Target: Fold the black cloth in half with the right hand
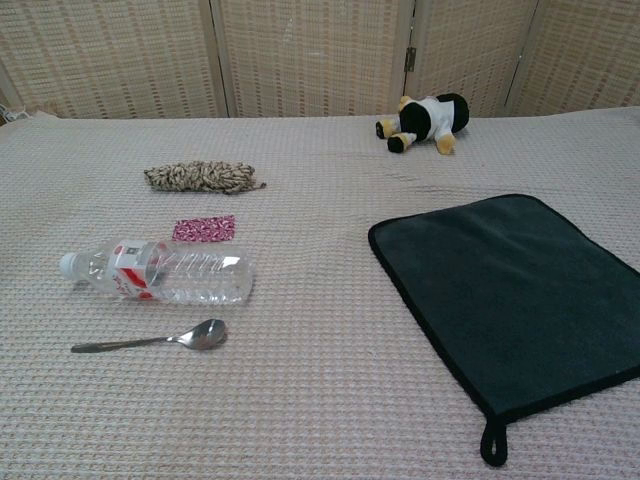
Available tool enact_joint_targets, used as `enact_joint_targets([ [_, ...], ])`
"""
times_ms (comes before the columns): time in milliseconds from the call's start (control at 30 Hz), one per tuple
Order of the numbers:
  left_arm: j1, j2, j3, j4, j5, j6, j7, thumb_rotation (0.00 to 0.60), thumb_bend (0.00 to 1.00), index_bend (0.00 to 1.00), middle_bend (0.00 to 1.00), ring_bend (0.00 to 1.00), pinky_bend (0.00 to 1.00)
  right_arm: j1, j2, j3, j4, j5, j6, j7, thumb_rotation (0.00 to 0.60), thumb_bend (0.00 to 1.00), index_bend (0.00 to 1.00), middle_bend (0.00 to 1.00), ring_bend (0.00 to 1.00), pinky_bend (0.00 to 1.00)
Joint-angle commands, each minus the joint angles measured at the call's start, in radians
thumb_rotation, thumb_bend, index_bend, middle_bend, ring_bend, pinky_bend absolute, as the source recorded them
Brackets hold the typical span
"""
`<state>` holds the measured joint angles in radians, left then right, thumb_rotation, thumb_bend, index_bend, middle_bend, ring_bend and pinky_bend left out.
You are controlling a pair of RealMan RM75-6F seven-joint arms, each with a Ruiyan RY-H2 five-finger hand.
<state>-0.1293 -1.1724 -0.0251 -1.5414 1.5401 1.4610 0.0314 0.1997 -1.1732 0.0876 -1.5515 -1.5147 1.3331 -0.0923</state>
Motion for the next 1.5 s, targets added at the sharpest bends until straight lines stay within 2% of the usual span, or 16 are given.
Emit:
enact_joint_targets([
  [33, -0.006, 0.001, 0.001, 0.005, -0.005, -0.013, -0.006, 0.6, 0.71, 0.0, 0.04, 0.0, 0.0, 0.145, -0.035, 0.086, 0.06, 0.07, -0.176, -0.007, 0.6, 0.45, 0.27, 0.0, 0.0, 0.0],
  [233, -0.008, 0.011, -0.008, -0.002, -0.025, -0.02, -0.019, 0.6, 0.71, 0.0, 0.04, 0.0, 0.0, 0.359, -0.111, 0.176, 0.149, 0.239, -0.469, -0.052, 0.6, 0.45, 0.37, 0.05, 0.01, 0.0],
  [500, -0.001, 0.03, -0.016, -0.01, -0.049, -0.018, -0.037, 0.6, 0.71, 0.01, 0.04, 0.0, 0.0, 0.543, -0.257, 0.222, 0.325, 0.354, -0.643, -0.057, 0.6, 0.46, 0.43, 0.09, 0.03, 0.0],
  [733, 0.004, 0.039, -0.016, -0.016, -0.052, -0.014, -0.042, 0.6, 0.71, 0.01, 0.04, 0.0, 0.0, 0.63, -0.342, 0.212, 0.429, 0.421, -0.707, -0.094, 0.6, 0.46, 0.44, 0.1, 0.04, 0.0],
  [1133, 0.002, 0.044, -0.016, -0.014, -0.052, -0.019, -0.057, 0.6, 0.71, 0.01, 0.04, 0.0, 0.0, 0.715, -0.445, 0.17, 0.568, 0.552, -0.771, -0.179, 0.6, 0.46, 0.44, 0.1, 0.05, 0.0],
  [1500, 0.003, 0.048, -0.018, -0.011, -0.055, -0.017, -0.071, 0.6, 0.71, 0.01, 0.04, 0.0, 0.0, 0.752, -0.52, 0.153, 0.688, 0.59, -0.845, -0.136, 0.6, 0.46, 0.44, 0.1, 0.06, 0.0],
])
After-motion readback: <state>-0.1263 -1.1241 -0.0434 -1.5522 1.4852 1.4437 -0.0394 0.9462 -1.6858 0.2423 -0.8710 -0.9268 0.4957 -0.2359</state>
